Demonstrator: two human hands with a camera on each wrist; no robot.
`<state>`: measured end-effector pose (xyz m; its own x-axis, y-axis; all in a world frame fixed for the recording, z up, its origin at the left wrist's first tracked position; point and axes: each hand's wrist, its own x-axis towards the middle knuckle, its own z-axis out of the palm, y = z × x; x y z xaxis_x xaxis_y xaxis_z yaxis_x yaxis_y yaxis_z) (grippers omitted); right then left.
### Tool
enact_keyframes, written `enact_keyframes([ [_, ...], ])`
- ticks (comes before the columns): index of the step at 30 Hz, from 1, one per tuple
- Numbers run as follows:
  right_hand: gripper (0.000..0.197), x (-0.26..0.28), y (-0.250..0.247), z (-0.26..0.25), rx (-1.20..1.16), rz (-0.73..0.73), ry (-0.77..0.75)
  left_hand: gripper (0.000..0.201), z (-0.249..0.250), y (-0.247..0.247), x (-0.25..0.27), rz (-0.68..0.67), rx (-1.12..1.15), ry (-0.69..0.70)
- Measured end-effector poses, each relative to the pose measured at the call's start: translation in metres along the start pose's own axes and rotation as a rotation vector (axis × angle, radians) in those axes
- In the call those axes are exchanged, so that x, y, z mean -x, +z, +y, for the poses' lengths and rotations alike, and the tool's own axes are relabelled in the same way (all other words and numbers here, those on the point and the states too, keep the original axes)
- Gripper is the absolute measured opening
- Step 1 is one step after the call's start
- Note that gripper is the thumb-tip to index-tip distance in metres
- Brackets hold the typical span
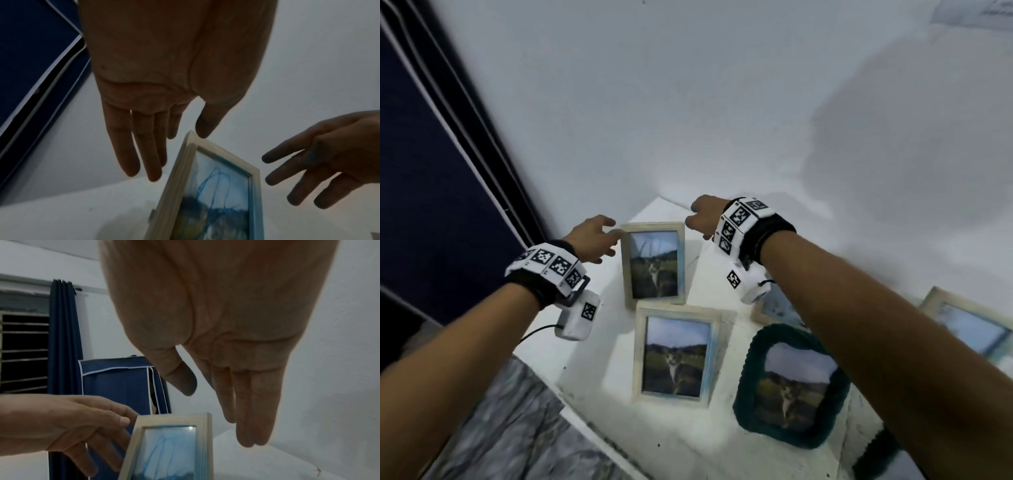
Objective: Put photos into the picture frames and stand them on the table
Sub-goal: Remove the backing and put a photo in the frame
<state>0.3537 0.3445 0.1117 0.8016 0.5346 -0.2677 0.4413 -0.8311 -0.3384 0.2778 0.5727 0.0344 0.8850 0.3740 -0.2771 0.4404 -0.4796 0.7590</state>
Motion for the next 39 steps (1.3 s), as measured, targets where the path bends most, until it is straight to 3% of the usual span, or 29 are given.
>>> enact_keyframes([
  [3,0.036,-0.013,0.013,-0.003,0.026,0.03,0.039,0.028,-0.005,0.013,0.0,-0.056,0.087,-0.024],
  [7,0.039,-0.018,0.025,-0.007,-0.025,0.035,0.023,0.02,-0.006,0.015,0.001,-0.019,-0.015,0.059],
  [10,0.033,-0.021,0.022,-0.004,-0.134,0.015,0.046,0.016,-0.002,0.011,0.005,0.052,-0.077,0.14],
  [13,0.016,-0.013,0.007,0.002,-0.214,0.047,0.016,0.016,0.015,0.002,0.014,0.124,-0.12,0.248],
  [15,0.036,0.0,-0.009,0.009,-0.305,0.152,-0.007,0.015,0.038,-0.003,0.025,0.181,-0.146,0.338],
  [20,0.058,0.059,-0.056,0.029,-0.667,0.548,-0.093,0.027,0.113,-0.006,0.073,0.308,-0.126,0.627],
  [23,0.04,0.121,-0.075,0.043,-0.843,0.713,-0.142,0.028,0.155,0.008,0.115,0.333,-0.045,0.771],
  [25,0.028,0.167,-0.08,0.058,-0.919,0.76,-0.197,0.029,0.178,0.026,0.148,0.308,0.026,0.837],
  [31,0.047,0.299,-0.036,0.113,-1.142,0.664,-0.346,0.024,0.203,0.103,0.252,0.067,0.283,0.893],
  [34,0.051,0.353,0.013,0.143,-1.182,0.707,-0.259,0.025,0.19,0.15,0.29,-0.053,0.292,0.861],
  [37,0.06,0.401,0.071,0.17,-1.216,0.741,-0.077,0.031,0.163,0.202,0.32,-0.158,0.223,0.822],
  [39,0.053,0.43,0.107,0.177,-1.262,0.77,0.008,0.029,0.138,0.233,0.338,-0.202,0.18,0.794],
])
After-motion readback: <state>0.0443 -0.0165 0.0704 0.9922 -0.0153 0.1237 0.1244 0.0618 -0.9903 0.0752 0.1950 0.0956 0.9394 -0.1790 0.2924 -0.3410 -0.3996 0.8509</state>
